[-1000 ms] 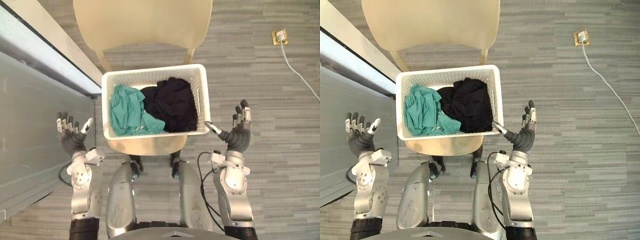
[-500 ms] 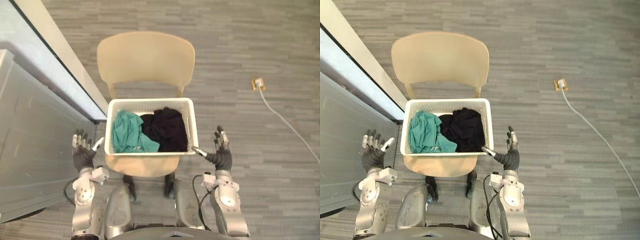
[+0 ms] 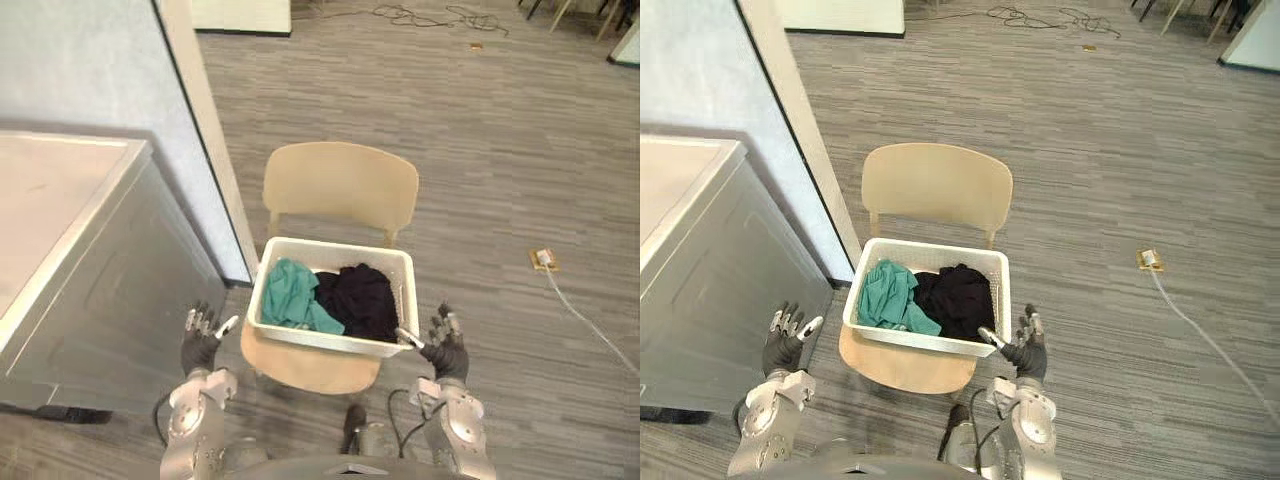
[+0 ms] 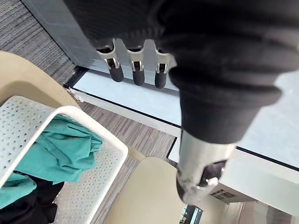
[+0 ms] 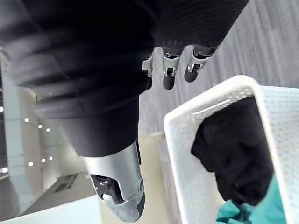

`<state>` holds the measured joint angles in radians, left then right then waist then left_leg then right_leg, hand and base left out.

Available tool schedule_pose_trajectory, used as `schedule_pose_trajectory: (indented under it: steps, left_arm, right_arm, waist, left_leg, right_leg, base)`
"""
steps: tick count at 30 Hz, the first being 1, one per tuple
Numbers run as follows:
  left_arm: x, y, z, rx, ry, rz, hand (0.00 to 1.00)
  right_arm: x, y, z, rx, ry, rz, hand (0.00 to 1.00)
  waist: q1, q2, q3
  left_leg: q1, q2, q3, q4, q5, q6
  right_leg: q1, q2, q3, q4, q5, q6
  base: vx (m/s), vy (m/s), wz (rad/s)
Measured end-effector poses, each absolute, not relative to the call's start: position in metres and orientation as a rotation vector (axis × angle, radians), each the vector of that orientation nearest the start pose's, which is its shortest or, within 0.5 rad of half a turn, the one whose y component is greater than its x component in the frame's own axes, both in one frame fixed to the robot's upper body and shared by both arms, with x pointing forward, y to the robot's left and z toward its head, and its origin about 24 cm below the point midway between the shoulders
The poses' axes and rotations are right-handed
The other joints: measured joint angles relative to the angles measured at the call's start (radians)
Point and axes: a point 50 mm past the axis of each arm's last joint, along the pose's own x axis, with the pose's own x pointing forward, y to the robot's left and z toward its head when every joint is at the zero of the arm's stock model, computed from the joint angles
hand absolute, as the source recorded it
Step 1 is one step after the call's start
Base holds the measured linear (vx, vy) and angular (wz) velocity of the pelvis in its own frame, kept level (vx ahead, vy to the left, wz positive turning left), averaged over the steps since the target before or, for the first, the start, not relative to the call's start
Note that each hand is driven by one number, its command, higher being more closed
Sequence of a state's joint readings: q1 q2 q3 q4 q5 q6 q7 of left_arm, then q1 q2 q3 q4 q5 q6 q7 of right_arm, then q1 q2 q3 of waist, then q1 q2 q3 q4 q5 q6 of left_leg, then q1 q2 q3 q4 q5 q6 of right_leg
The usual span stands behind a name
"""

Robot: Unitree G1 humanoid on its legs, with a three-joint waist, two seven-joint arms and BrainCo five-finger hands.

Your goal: Pick up the laundry basket with both hands and put the clothes into the washing machine.

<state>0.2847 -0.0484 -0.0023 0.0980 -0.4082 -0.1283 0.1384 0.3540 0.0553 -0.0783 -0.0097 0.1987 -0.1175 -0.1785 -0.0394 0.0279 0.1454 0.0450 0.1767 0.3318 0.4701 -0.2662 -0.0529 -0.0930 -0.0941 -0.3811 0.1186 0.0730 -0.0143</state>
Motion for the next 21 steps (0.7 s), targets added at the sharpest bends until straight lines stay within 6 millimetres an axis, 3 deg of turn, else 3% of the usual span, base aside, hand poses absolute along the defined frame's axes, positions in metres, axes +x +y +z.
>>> schedule_pose_trajectory:
  steps: [4, 9, 10, 12, 13, 15, 16, 17, 19, 21]
  left_arm:
    - [0.179, 0.16, -0.041, -0.431, 0.3, 0.307, 0.0]
    - [0.166, 0.156, -0.064, -0.408, 0.42, 0.321, 0.0]
    - [0.164, 0.156, -0.067, -0.407, 0.437, 0.326, 0.0]
    - [0.16, 0.157, -0.076, -0.394, 0.487, 0.336, 0.0]
    - [0.158, 0.158, -0.081, -0.385, 0.514, 0.341, 0.0]
    - [0.153, 0.159, -0.084, -0.383, 0.532, 0.351, 0.0]
    - [0.149, 0.16, -0.089, -0.382, 0.557, 0.361, 0.0]
    - [0.148, 0.16, -0.09, -0.382, 0.566, 0.365, 0.0]
    - [0.144, 0.157, -0.098, -0.389, 0.615, 0.366, 0.0]
    - [0.139, 0.159, -0.107, -0.386, 0.658, 0.389, 0.0]
  right_arm:
    - [0.162, -0.189, -0.035, 0.201, 0.292, -0.413, 0.0]
    - [0.151, -0.188, -0.056, 0.198, 0.399, -0.423, 0.0]
    - [0.148, -0.188, -0.06, 0.199, 0.416, -0.429, 0.0]
    - [0.141, -0.192, -0.068, 0.214, 0.465, -0.457, 0.0]
    - [0.135, -0.194, -0.077, 0.233, 0.506, -0.483, 0.0]
    - [0.131, -0.195, -0.084, 0.24, 0.542, -0.495, 0.0]
    - [0.131, -0.192, -0.089, 0.242, 0.568, -0.487, 0.0]
    - [0.131, -0.192, -0.091, 0.243, 0.578, -0.484, 0.0]
    - [0.135, -0.196, -0.093, 0.244, 0.584, -0.498, 0.0]
    - [0.139, -0.204, -0.097, 0.228, 0.595, -0.515, 0.0]
  waist:
    - [-0.01, -0.03, -0.014]
    - [-0.008, -0.043, 0.006]
    - [-0.012, -0.036, 0.011]
    - [-0.023, -0.039, 0.016]
    - [-0.021, -0.043, 0.013]
    - [-0.012, -0.052, 0.008]
    - [0.001, -0.06, 0.0]
    - [0.004, -0.076, -0.009]
    - [0.004, -0.04, -0.018]
    - [0.009, -0.022, -0.029]
  left_leg:
    - [0.076, -0.063, 0.015, -0.192, -0.011, -0.004]
    - [0.113, -0.095, 0.116, -0.227, -0.021, 0.02]
    - [0.112, -0.09, 0.128, -0.227, -0.019, 0.023]
    - [0.112, -0.072, 0.138, -0.226, -0.003, 0.028]
    - [0.114, -0.053, 0.138, -0.226, 0.012, 0.013]
    - [0.112, -0.035, 0.142, -0.226, 0.023, -0.005]
    - [0.101, -0.021, 0.153, -0.221, 0.03, -0.022]
    - [0.093, -0.015, 0.151, -0.213, 0.027, -0.028]
    - [0.076, 0.006, 0.134, -0.253, 0.063, -0.042]
    - [0.101, 0.009, 0.13, -0.333, 0.129, -0.039]
  right_leg:
    - [-0.036, -0.025, 0.015, 0.024, 0.032, 0.009]
    - [-0.098, -0.038, 0.127, 0.075, 0.092, 0.033]
    - [-0.119, -0.039, 0.152, 0.116, 0.078, 0.035]
    - [-0.183, -0.044, 0.195, 0.355, -0.028, 0.012]
    - [-0.185, -0.062, 0.197, 0.533, -0.116, 0.012]
    - [-0.167, -0.093, 0.199, 0.623, -0.182, 0.014]
    - [-0.138, -0.123, 0.218, 0.626, -0.218, 0.029]
    - [-0.137, -0.115, 0.228, 0.603, -0.224, 0.053]
    - [-0.128, -0.039, 0.266, 0.523, -0.226, 0.063]
    - [-0.074, 0.004, 0.269, 0.396, -0.227, 0.063]
  base:
    - [-0.16, 0.167, 0.02]
    - [-0.29, 0.001, -0.51]
    - [-0.23, -0.091, -0.33]
    - [-0.13, -0.149, -0.08]
    - [-0.05, -0.178, 0.05]
    - [0.0, -0.214, -0.15]
    - [0.03, -0.249, -0.34]
    - [0.03, -0.316, -0.3]
    - [0.01, -0.226, -0.2]
    - [0.01, -0.137, -0.25]
